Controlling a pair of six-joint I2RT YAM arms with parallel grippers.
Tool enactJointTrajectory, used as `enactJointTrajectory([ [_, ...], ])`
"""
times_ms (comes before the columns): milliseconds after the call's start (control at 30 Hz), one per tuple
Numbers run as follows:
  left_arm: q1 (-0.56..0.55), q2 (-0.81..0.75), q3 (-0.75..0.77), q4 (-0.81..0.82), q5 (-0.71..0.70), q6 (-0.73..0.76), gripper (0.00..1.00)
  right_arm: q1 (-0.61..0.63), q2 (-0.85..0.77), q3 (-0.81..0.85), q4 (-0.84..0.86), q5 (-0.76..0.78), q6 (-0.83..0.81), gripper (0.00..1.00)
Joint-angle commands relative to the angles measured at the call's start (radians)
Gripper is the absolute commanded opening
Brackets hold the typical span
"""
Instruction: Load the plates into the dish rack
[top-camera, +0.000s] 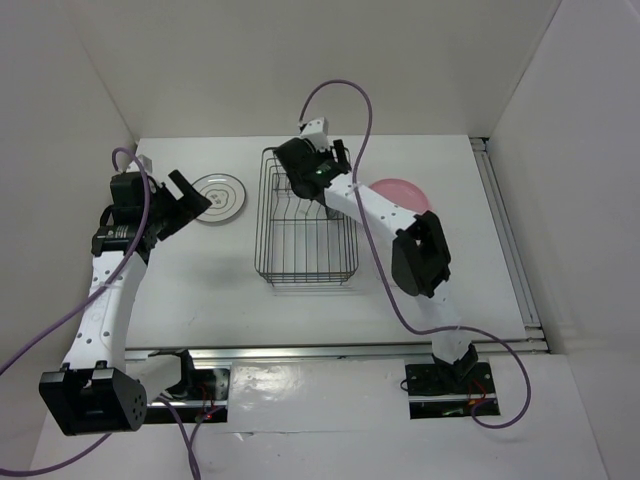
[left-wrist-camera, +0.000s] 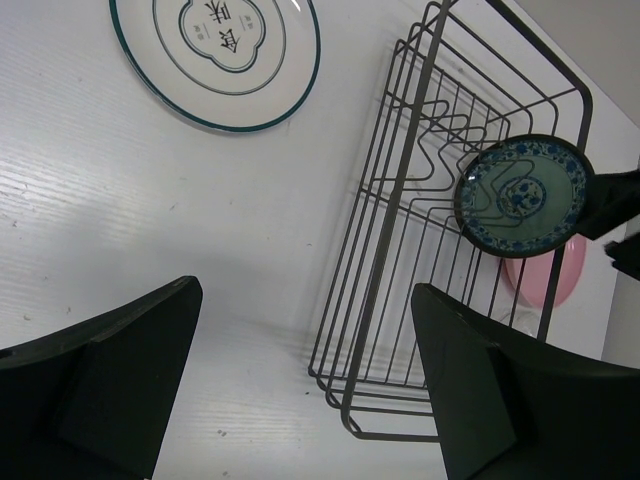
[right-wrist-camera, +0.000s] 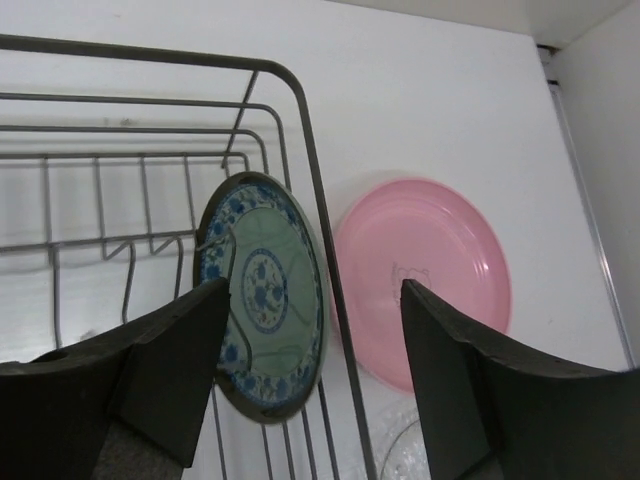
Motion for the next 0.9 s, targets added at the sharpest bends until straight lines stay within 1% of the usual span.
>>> enactJointTrajectory([
  [0,0.006,-0.001,0.012,0.031,0.002,0.023,1.00,0.003,-0.275,-0.064,0.046,-0.086,-0.022,0.77],
  [33,0.006,-0.001,0.012,0.031,0.013,0.032,1.00,-0.012,-0.336,-0.116,0.046,-0.189,-0.022,0.80],
  [67,0.006,0.016,0.012,0.031,0.013,0.032,1.00,-0.044,-0.399,-0.174,0.055,-0.244,-0.007,0.84],
  [100,0.006,0.027,0.026,0.031,0.027,0.043,1.00,-0.067,-0.466,-0.239,0.055,-0.309,-0.006,0.84],
  [133,0.006,0.048,0.036,0.031,0.039,0.043,1.00,-0.090,-0.600,-0.367,0.055,-0.365,0.026,0.86],
  [167,0.006,0.059,0.037,0.031,0.048,0.043,1.00,-0.127,-0.670,-0.432,0.055,-0.425,0.047,0.86],
  [200,0.006,0.071,0.047,0.022,0.058,0.043,1.00,-0.140,-0.804,-0.498,0.064,-0.440,0.061,0.86],
  [233,0.006,0.091,0.056,0.022,0.077,0.043,1.00,-0.149,-0.868,-0.619,0.064,-0.440,0.090,0.86],
  [267,0.006,0.101,0.056,0.022,0.088,0.043,1.00,-0.149,-0.925,-0.670,0.053,-0.451,0.104,0.86],
  [300,0.006,0.101,0.056,0.022,0.100,0.043,1.00,-0.161,-1.021,-0.714,0.017,-0.451,0.116,0.86],
  [333,0.006,0.114,0.056,0.022,0.122,0.043,1.00,-0.170,-1.063,-0.789,-0.008,-0.442,0.150,0.86],
  [400,0.006,0.127,0.047,0.031,0.150,0.030,1.00,-0.190,-1.138,-0.862,-0.055,-0.427,0.191,0.87],
  [433,0.006,0.140,0.047,0.031,0.165,0.021,1.00,-0.201,-1.205,-0.918,-0.075,-0.427,0.266,0.87],
  [467,0.006,0.141,0.047,0.031,0.174,0.021,1.00,-0.201,-1.239,-0.952,-0.076,-0.478,0.286,0.87],
  [533,0.006,0.141,0.047,0.031,0.185,0.021,1.00,-0.215,-1.322,-1.052,-0.076,-0.516,0.346,0.87],
  [633,0.006,0.110,0.037,0.040,0.165,0.012,1.00,-0.226,-1.362,-1.120,-0.112,-0.539,0.400,0.87],
  [667,0.006,0.110,0.037,0.040,0.165,0.003,1.00,-0.226,-1.363,-1.156,-0.112,-0.583,0.426,0.87],
  [767,0.006,0.096,0.036,0.050,0.177,0.012,1.00,-0.236,-1.330,-1.213,-0.122,-0.635,0.490,0.87],
  [867,0.019,0.085,0.058,0.018,0.121,0.012,1.00,-0.236,-1.311,-1.261,-0.141,-0.626,0.543,0.87],
])
